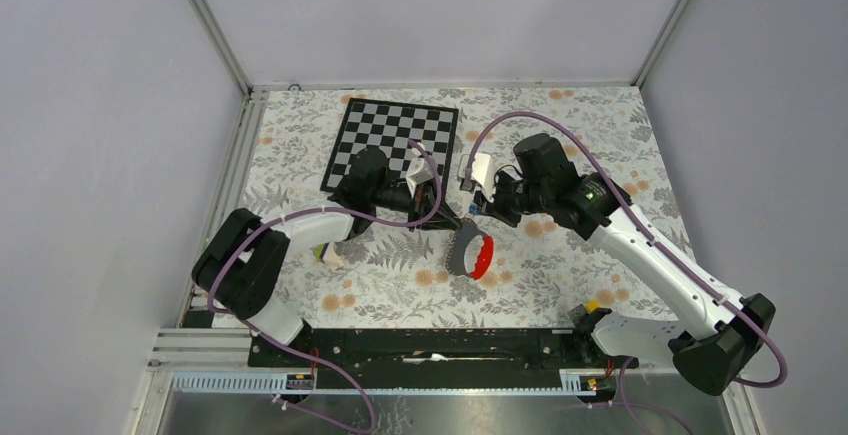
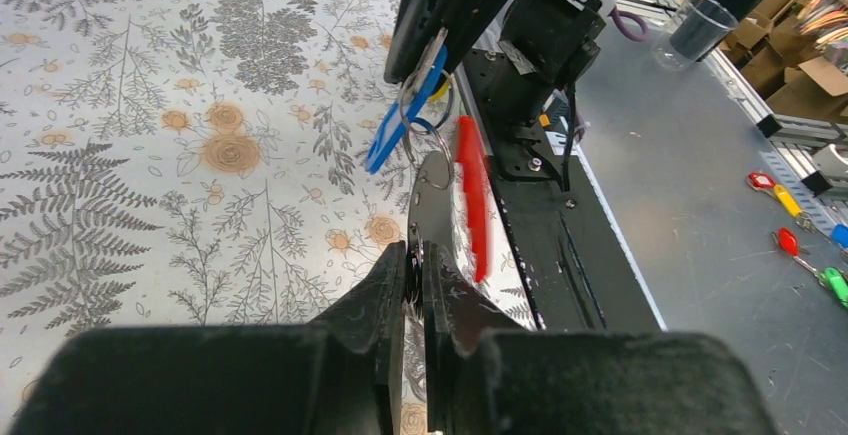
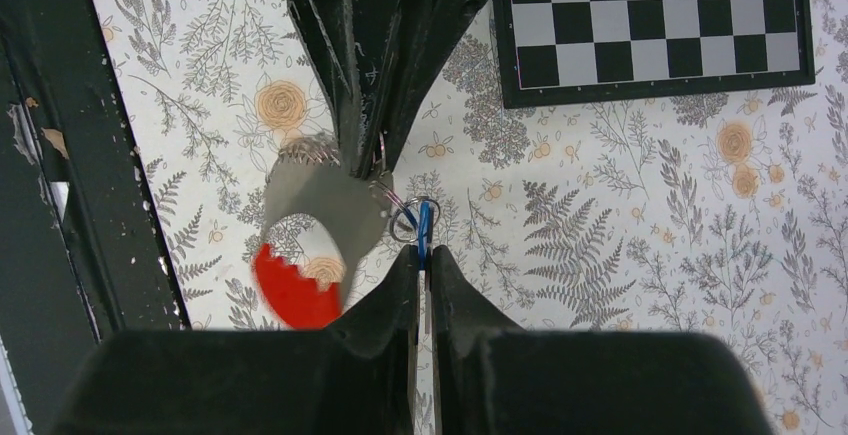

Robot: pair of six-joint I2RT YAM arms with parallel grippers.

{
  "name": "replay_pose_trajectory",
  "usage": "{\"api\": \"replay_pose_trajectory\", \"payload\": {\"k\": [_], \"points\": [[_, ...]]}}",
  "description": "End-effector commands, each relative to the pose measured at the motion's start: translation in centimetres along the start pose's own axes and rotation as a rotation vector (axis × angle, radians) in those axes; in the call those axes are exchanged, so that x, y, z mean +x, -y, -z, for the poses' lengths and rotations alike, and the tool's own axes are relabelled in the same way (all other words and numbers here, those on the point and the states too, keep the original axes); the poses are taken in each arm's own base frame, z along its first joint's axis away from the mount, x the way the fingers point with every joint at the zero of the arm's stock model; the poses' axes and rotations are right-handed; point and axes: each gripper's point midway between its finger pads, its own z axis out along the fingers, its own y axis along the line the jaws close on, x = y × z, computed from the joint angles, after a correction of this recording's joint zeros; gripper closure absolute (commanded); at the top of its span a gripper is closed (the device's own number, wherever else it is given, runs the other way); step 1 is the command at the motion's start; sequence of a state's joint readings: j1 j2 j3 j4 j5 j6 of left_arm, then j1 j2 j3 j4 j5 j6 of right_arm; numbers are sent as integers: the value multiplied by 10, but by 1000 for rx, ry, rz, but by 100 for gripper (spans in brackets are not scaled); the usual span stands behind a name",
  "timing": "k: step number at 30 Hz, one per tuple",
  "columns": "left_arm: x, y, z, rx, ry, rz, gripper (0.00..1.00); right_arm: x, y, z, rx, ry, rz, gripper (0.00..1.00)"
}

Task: Put the keys on the keyring

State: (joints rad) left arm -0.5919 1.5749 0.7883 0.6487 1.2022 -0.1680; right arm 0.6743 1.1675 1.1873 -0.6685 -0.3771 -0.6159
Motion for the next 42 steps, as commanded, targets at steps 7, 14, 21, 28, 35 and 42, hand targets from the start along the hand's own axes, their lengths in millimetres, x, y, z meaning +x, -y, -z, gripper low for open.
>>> {"api": "replay_pose_trajectory", "payload": {"k": [7,14,21,28,35,42], "points": [[-14,3,-3,34,17,-71,96,-12,8,9,59,43,36,100],[-10,-3,-2,2,-12,-79,93,-6,12,5,74,21,49,100],[17,-25,3,-100,-99,-54,87,44,9,-17,101,-79,47,100],[41,-36,0,-121,-120,43,93,77,2,-28,135,-110,18,100],[69,-56,-2,-173,-148,140,93,110,6,-42,195,-189,-42,100],[79,-79,-7,-226,-170,219,79,133,11,-55,220,-265,-58,100]]}}
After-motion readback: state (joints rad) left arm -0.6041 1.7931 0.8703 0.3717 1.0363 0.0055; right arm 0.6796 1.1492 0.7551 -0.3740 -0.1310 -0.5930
